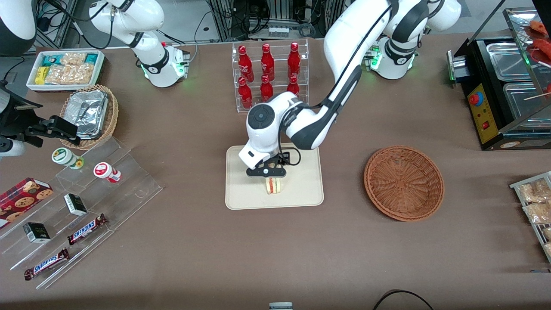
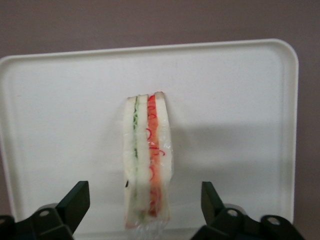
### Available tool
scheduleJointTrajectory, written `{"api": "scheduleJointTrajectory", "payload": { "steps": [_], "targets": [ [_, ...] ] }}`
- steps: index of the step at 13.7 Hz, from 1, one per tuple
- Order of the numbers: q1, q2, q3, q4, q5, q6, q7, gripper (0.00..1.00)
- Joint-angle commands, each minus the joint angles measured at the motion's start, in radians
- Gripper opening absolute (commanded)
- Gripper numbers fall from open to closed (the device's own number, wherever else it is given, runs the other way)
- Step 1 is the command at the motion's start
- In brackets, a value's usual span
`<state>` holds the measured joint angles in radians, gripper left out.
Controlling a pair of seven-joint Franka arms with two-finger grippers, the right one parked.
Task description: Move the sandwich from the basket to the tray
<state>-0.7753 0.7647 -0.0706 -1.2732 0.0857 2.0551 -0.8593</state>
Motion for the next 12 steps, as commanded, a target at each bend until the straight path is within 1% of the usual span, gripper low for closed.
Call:
{"api": "scheduleJointTrajectory", "payload": {
  "steps": [1, 6, 9, 11, 12],
  "targets": [
    [0.016, -0.137, 0.022, -0.029, 0.006, -0.108, -0.05, 1.0],
    [0.141, -0.338, 0.035, -0.081, 0.006, -0.265, -0.034, 1.0],
    [0.229, -0.436, 0.035, -0.092, -0.004, -0.358, 0.077, 1.0],
    [0.293, -0.507, 0.035, -0.104, -0.044, -0.439, 0.178, 1.0],
    [0.339, -0.537, 0.035, -0.115, -0.049, -0.47, 0.233, 1.0]
  ]
}}
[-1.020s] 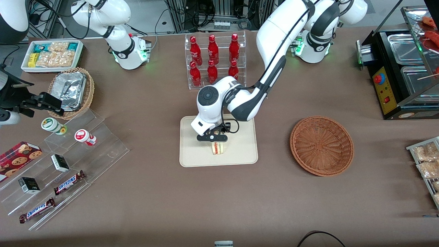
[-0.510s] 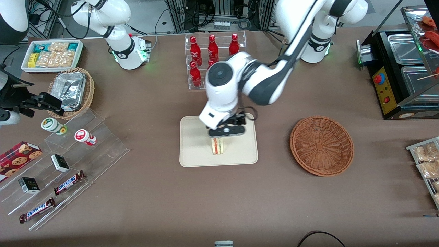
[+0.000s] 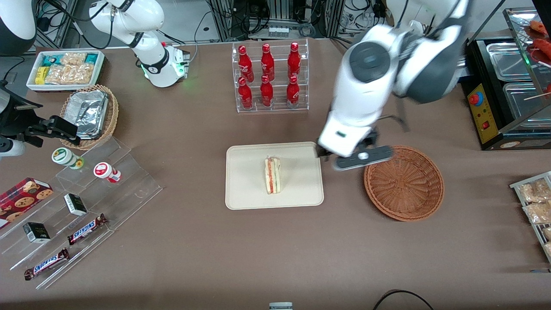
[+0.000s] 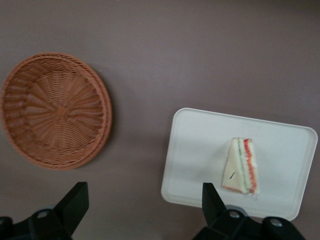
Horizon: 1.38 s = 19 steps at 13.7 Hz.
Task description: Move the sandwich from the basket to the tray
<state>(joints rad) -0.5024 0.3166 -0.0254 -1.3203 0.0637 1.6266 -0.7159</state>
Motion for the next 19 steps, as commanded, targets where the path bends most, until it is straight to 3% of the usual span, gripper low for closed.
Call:
{"api": "scheduleJointTrajectory", "payload": {
  "steps": [1, 5, 12, 19],
  "targets": [
    [0.1, -0.117, -0.01, -0.088, -0.027, -0.051, 0.136, 1.0],
    [0.226, -0.23, -0.01, -0.212, -0.036, -0.057, 0.364, 1.0],
    [0.436, -0.342, -0.007, -0.284, -0.041, -0.113, 0.726, 1.0],
    [0.501, -0.327, -0.004, -0.252, -0.042, -0.103, 0.783, 1.0]
  ]
}}
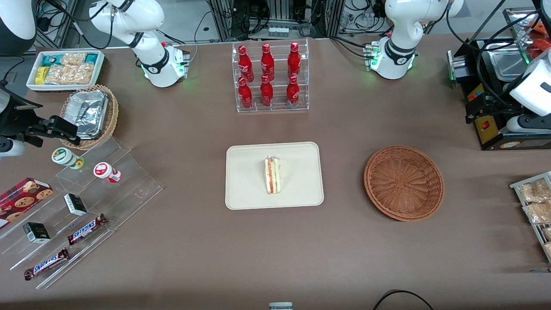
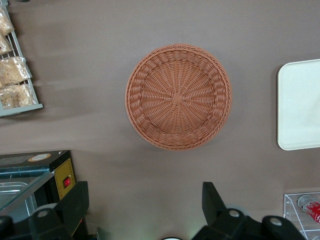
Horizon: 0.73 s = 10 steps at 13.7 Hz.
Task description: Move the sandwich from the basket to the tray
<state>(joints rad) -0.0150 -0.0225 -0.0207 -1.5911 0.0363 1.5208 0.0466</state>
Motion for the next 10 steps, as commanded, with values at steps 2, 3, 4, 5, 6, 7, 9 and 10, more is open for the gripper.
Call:
{"api": "scheduleJointTrajectory", "payload": {
  "steps": [2, 3, 4, 5, 6, 7, 9, 10],
  "targets": [
    [0.012, 0.018, -0.01, 0.037, -0.013, 0.001, 0.024, 1.0],
    [0.012, 0.015, -0.01, 0.039, -0.015, 0.004, 0.024, 1.0],
    [0.007, 0.015, -0.01, 0.039, -0.012, 0.007, 0.021, 1.0],
    [0.006, 0.015, -0.01, 0.039, -0.004, 0.006, 0.018, 1.0],
    [0.006, 0.015, -0.008, 0.039, -0.007, 0.003, 0.013, 1.0],
    [0.006, 0.015, -0.008, 0.042, -0.006, -0.004, 0.006, 1.0],
    [0.006, 0.01, -0.008, 0.043, -0.006, -0.03, -0.008, 1.0],
    [0.006, 0.01, -0.008, 0.045, -0.001, -0.034, -0.008, 1.0]
  ]
}}
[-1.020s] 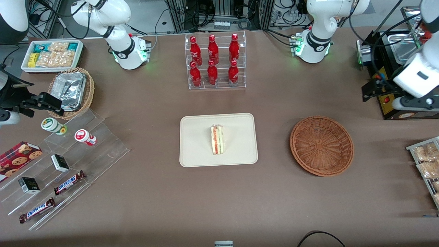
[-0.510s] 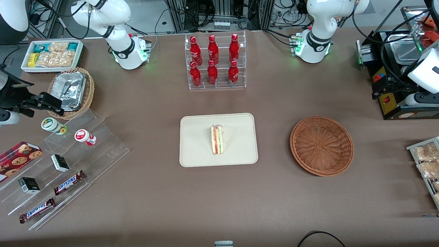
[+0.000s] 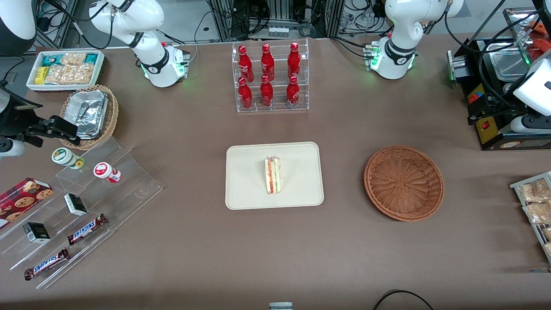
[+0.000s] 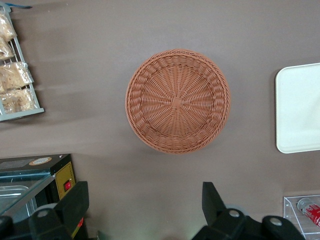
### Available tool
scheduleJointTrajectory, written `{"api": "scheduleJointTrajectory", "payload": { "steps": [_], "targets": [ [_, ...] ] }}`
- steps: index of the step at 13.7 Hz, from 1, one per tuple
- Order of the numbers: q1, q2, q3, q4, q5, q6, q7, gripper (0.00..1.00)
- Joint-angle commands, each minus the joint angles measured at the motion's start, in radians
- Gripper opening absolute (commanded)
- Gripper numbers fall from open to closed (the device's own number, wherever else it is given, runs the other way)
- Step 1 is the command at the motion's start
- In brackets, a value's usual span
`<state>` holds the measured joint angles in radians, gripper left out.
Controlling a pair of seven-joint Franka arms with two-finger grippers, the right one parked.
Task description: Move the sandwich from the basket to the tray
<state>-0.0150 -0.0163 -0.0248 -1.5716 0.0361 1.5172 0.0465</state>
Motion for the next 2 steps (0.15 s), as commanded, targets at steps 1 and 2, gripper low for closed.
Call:
{"api": "scheduleJointTrajectory", "payload": {
  "steps": [1, 2],
  "targets": [
    [0.004, 0.004, -0.003, 0.025, 0.001, -0.032, -0.011, 1.0],
    [0.004, 0.006, -0.003, 0.027, 0.001, -0.032, -0.013, 1.0]
  ]
}}
